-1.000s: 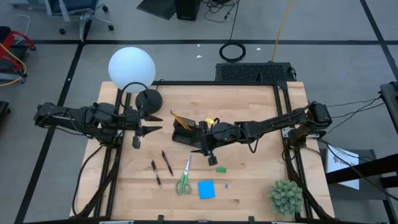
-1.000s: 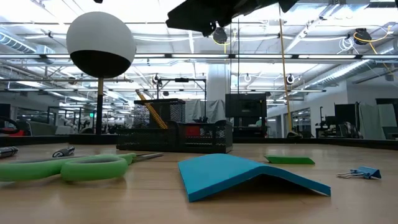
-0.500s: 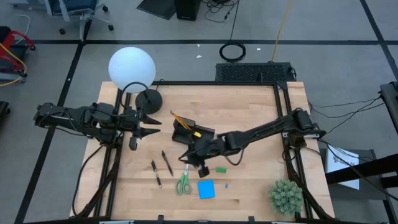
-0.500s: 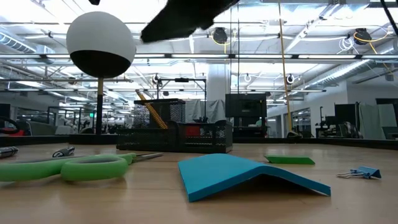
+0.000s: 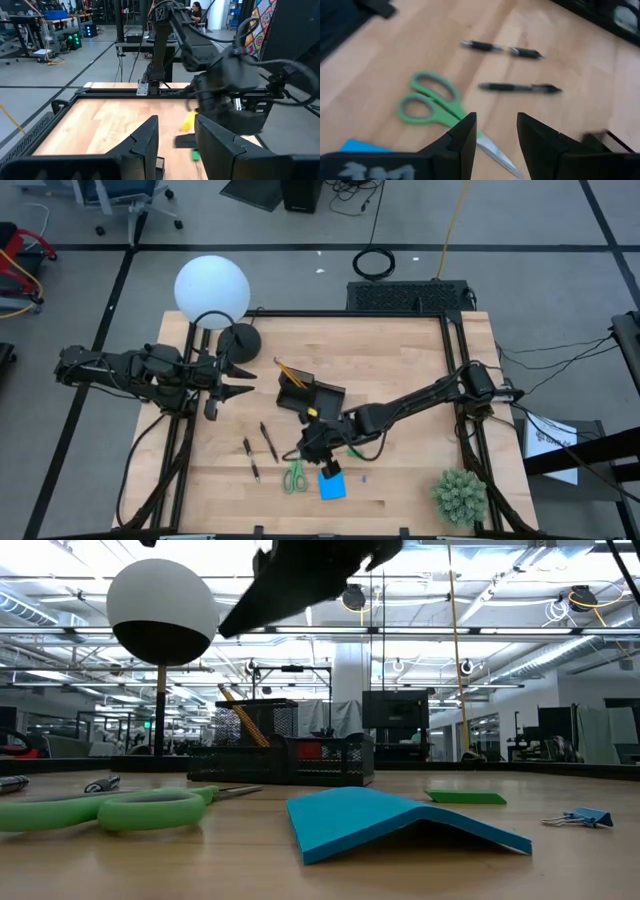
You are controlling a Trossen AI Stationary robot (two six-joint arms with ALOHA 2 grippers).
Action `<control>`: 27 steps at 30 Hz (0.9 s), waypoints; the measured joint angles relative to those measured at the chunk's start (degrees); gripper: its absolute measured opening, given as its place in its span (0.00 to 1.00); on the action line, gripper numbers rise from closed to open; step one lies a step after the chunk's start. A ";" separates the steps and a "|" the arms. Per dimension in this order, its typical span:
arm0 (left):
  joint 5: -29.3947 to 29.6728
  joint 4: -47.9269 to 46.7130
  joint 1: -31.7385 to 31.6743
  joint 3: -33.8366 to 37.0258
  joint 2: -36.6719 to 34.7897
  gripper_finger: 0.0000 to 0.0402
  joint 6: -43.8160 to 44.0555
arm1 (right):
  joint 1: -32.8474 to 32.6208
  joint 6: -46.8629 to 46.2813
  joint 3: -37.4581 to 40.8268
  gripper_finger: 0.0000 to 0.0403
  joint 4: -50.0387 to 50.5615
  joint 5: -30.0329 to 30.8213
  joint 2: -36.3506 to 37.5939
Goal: Pick and place office supplies into organizer
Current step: Put the green scissors into the black desk organizer
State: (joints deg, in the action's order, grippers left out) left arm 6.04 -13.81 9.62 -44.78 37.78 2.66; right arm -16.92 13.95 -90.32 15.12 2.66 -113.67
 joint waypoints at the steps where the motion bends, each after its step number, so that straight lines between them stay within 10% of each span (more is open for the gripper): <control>1: 0.00 -0.05 -0.03 0.01 0.00 0.32 0.00 | -0.39 0.31 0.00 0.32 -0.35 0.00 0.00; 27: 1.55 0.45 -0.06 0.00 0.02 0.32 -1.24 | -1.50 -1.92 -6.80 0.32 14.18 -2.87 -2.36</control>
State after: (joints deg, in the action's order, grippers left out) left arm 7.60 -13.36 9.56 -44.78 37.80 1.41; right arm -18.41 12.03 -97.12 29.30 -0.21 -116.02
